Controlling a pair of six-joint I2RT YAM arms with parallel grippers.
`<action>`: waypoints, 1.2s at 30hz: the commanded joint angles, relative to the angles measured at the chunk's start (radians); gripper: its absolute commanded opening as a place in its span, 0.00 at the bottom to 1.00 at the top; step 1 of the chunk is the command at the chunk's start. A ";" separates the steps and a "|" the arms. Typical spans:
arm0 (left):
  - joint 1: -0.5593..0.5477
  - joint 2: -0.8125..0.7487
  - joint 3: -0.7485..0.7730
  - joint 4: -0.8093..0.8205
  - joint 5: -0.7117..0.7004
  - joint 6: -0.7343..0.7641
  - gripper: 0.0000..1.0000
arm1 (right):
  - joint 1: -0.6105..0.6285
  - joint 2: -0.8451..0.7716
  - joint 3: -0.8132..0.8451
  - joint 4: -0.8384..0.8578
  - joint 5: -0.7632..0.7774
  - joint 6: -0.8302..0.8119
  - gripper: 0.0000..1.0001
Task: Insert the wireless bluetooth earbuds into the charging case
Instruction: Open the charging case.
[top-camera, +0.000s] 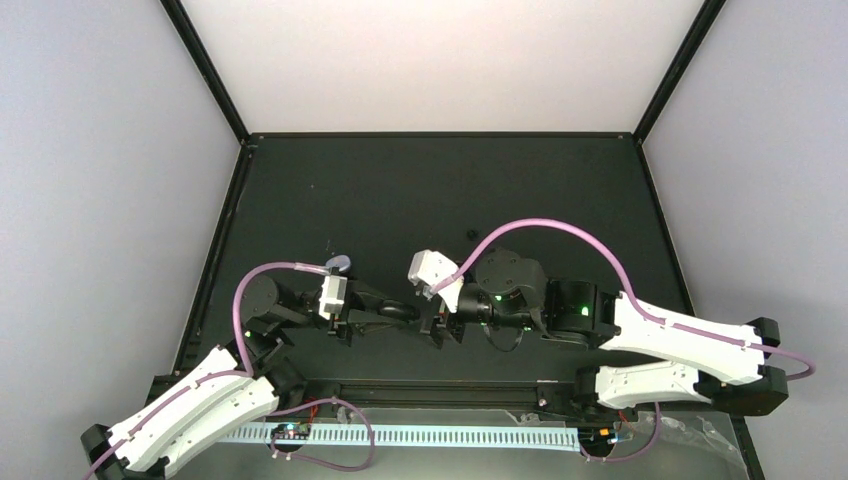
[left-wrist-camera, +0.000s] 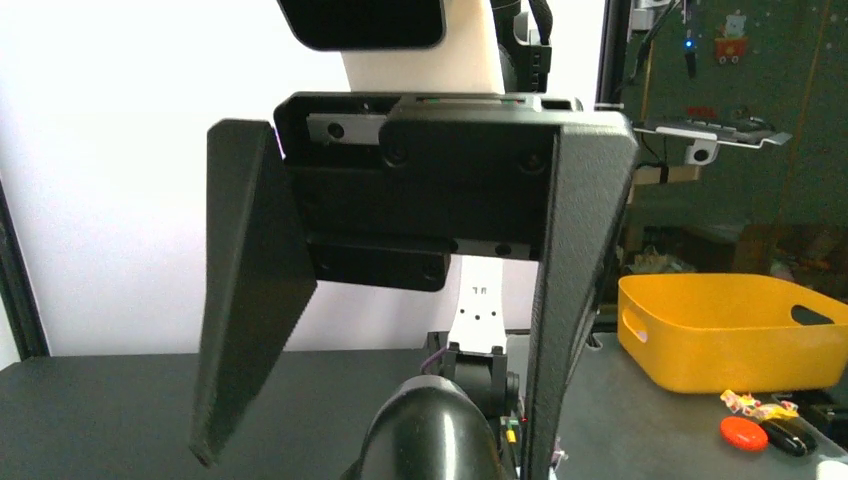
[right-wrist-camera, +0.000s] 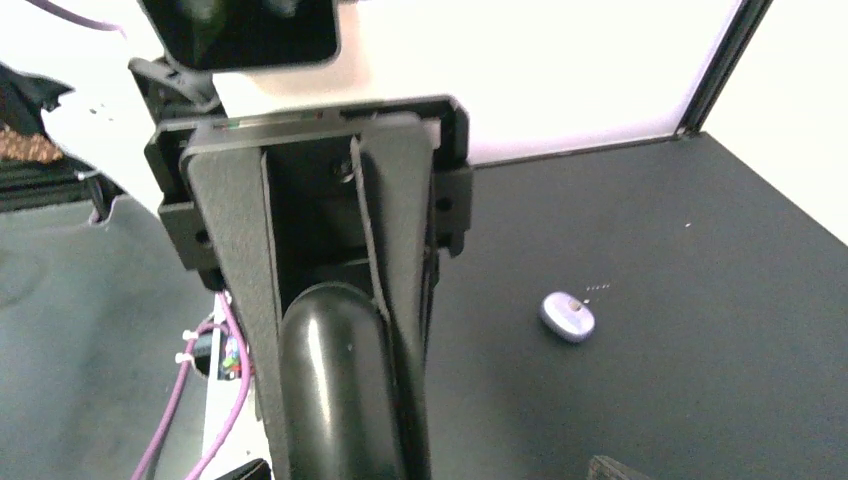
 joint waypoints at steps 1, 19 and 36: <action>-0.005 -0.009 0.003 0.053 -0.002 -0.028 0.02 | -0.002 -0.036 -0.007 0.100 0.072 0.026 0.82; -0.010 -0.021 -0.006 0.035 0.014 -0.011 0.01 | -0.004 -0.038 -0.006 0.103 0.199 0.047 0.82; -0.010 -0.028 -0.009 0.015 -0.004 -0.002 0.02 | -0.005 -0.065 -0.020 0.103 0.244 0.065 0.81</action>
